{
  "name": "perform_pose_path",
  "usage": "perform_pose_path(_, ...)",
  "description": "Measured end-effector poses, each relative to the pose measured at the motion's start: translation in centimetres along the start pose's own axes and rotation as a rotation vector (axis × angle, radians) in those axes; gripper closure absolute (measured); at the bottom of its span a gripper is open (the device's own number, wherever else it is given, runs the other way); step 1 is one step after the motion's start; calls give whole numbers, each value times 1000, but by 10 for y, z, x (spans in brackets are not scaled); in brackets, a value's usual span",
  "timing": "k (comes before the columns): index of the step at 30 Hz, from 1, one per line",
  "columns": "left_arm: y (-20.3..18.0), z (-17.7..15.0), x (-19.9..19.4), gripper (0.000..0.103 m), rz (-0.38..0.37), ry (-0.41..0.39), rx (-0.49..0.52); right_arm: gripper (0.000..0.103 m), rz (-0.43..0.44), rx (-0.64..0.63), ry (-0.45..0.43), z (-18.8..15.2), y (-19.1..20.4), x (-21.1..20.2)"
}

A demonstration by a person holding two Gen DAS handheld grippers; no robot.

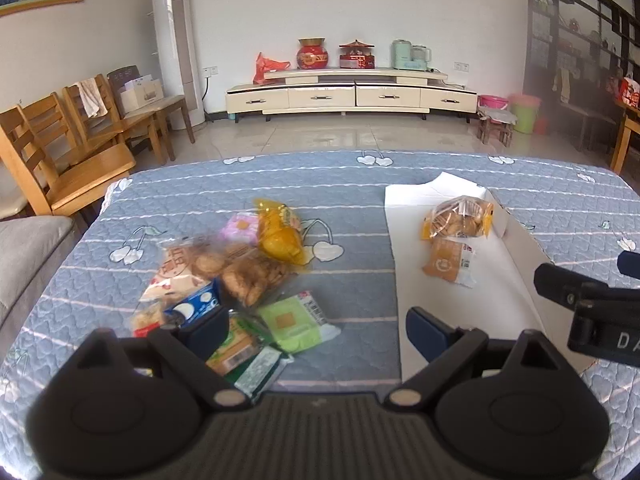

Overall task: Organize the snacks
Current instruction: 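Open both tools to drop the biscuit bag and cake packet into the box, then grasp the red-labelled bread packet with the left tool while the right tool moves to the pile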

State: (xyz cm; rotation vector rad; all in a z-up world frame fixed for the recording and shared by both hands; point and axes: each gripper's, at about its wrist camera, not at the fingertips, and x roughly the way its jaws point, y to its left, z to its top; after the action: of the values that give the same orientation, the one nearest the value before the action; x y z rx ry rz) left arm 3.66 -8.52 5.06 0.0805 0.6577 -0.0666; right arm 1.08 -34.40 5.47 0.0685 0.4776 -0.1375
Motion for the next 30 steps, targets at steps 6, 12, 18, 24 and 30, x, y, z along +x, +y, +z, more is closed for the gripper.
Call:
perform_pose_path(6,14,-8,-6,8,7,-7,-21,0,25,-11,1,-5,13,-6)
perform_pose_path(12,29,-17,-8,8,30,-2,-36,0,53,-38,20,-16,30,-9)
perform_pose_path(18,44,-23,-7,8,48,4,-64,0,87,-71,28,-19,43,-8)
perform_pose_path(24,58,-28,-6,8,72,12,-86,0,115,-96,34,-22,56,-6)
perform_pose_path(30,70,-31,-6,8,92,19,-101,0,133,-108,42,-23,64,0)
